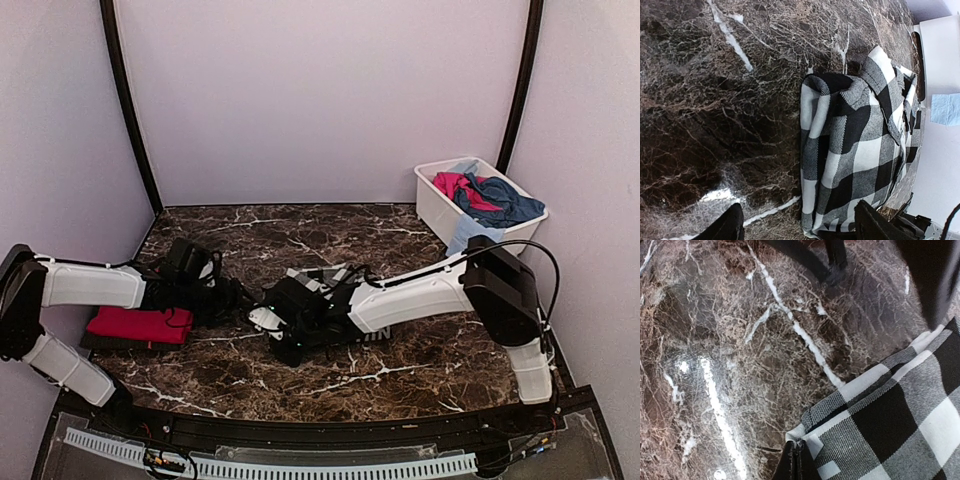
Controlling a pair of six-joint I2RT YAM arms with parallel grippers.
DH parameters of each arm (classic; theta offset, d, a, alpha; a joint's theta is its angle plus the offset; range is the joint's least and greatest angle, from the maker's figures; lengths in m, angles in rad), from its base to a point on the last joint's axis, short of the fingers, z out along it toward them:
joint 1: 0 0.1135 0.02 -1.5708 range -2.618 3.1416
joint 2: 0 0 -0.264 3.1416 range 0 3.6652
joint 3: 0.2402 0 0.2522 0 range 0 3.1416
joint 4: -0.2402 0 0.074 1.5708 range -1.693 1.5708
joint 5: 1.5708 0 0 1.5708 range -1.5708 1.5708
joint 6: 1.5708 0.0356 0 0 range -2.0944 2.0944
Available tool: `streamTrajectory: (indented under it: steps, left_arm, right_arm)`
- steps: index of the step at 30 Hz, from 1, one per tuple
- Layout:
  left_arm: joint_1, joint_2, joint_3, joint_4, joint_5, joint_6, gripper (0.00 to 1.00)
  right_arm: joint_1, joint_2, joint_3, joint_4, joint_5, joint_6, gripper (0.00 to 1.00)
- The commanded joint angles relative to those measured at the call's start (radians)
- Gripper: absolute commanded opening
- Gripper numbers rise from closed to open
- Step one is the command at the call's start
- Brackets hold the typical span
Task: Fold and stack the mixed laundry pile
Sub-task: Pick up the square-folded shirt from the center of the board, then pass from the right arm to the left
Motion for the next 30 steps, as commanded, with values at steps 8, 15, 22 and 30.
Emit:
streamTrajectory:
  steps: [8, 15, 22, 30]
  left_arm:
    - [-0.001, 0.04, -0.077, 0.204, 0.053, -0.104, 0.85]
    - [-0.028, 0.097, -0.075, 0.315, 0.064, -0.163, 0.9]
    - [-0.102, 0.22, 0.01, 0.294, 0.044, -0.185, 0.85]
    - [-0.112, 0.191, 0.034, 0.183, -0.033, -0.168, 0.52]
  right_arm:
    - [-0.001, -0.13, 0.001, 0.092, 0.033, 0.011, 0.0]
    - [0.0, -0.102, 0.046, 0.094, -0.004, 0.025, 0.0]
    - [0.002, -0.074, 0.11, 0.089, -0.019, 0.041, 0.0]
    - [0.017, -0.058, 0.116, 0.097, -0.042, 0.074, 0.0]
